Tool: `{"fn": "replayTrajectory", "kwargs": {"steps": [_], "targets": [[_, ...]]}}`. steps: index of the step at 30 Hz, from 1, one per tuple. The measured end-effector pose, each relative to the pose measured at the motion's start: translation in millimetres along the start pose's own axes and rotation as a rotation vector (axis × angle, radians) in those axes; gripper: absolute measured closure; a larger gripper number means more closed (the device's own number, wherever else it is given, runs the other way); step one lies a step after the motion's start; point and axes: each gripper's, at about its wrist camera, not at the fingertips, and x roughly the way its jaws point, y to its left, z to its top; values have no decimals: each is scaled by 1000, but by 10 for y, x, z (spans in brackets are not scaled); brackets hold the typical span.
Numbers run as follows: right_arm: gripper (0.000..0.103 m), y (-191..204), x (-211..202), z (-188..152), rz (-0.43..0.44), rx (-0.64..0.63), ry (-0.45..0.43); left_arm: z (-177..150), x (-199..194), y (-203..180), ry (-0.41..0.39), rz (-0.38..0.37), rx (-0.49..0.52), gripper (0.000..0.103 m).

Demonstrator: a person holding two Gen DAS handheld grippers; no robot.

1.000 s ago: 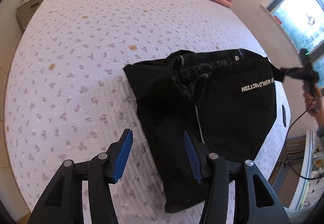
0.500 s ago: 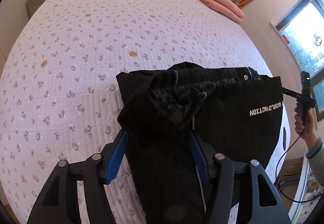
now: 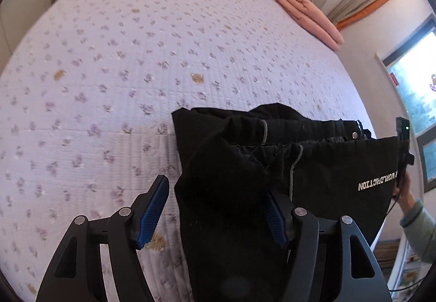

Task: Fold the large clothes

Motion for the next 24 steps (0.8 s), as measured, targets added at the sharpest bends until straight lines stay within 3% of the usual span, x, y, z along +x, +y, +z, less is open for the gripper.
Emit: {"fn": "replayTrajectory", "kwargs": {"steps": [3,4,5,6,8,14,16,19,22,24], "targets": [[29,15,27,14,37,4,-7,25,106,30,14,-78,-21,33],[48,23,30,13,51,6,-9,29,115,31,3,-111,-37,35],[57,33,38,12,62,6,-4,27,99,17,-12,-127,-40,45],[60,55,36,0,52,1,-5,25,69,2,-29,-120,-38,53],[73,105,3,-35,20,-24,-19,16,27,1,-39,-131,-58,86],[77,160,-411,-90,-128,5,-119,65,-399,-211,-150,-83,-45,91],[77,162,-680,-4,-190,5,-180,208,-624,-295,-210,-90,-30,91],[78,126,-938,230,-209,15,-248,484,-761,-415,-269,-90,1,91],[78,111,-838,493,-252,5,-259,700,-600,-406,-265,-35,6,91],[78,52,-586,607,-266,20,-222,795,-268,-277,-199,5,-27,91]]}}
